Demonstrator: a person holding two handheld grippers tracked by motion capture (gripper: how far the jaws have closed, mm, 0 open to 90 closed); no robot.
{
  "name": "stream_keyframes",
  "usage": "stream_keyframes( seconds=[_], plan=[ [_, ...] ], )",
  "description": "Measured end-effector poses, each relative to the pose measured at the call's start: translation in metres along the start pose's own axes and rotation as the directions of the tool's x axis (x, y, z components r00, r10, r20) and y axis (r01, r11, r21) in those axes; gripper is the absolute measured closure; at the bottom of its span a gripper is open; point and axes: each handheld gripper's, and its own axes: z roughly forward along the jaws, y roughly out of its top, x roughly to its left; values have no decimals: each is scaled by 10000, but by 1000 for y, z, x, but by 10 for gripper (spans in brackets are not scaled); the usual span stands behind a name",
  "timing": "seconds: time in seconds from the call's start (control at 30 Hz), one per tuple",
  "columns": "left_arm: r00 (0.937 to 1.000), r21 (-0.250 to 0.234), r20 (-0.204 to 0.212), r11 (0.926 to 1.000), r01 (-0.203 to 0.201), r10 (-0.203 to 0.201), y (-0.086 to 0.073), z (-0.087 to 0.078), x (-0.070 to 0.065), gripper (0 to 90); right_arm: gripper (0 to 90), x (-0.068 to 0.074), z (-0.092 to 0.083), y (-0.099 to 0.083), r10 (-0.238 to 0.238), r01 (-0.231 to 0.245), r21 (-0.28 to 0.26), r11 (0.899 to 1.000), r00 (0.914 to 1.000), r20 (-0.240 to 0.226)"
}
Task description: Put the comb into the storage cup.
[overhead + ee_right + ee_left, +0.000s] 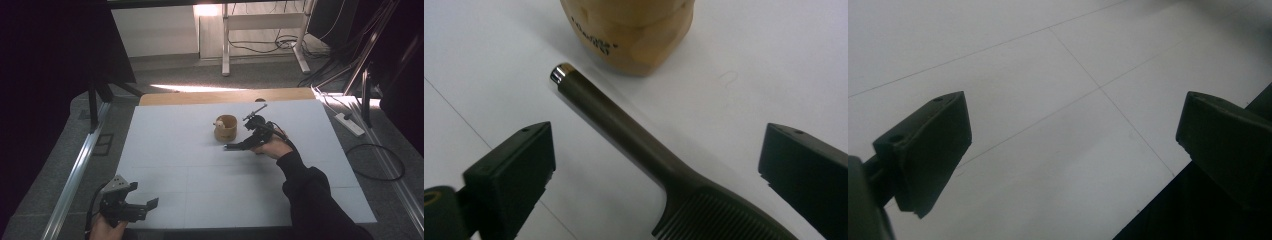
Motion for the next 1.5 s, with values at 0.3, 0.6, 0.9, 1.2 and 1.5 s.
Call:
stream_keyframes(
  seconds=[0.3,0.6,0.9,1.2,1.5],
  plan=[
    [10000,-30,41,10000,37,-37,0,0,0,22,433,-5,2,4,116,-118,-117,9999,9999,-102],
    [10000,-24,47,10000,32,-32,0,0,0,22,900,-11,7,7,248,-243,126,9996,9990,-359],
    [10000,-19,55,10000,31,-31,0,0,0,23,900,-13,16,13,221,-220,129,9997,9998,-22],
    [10000,-46,90,10000,37,-36,0,0,1,23,900,-7,34,18,345,-345,342,9988,9994,0],
    [10000,-30,84,10000,20,-20,0,0,1,23,900,-4,41,15,253,-248,584,9980,9996,-82]
  ],
)
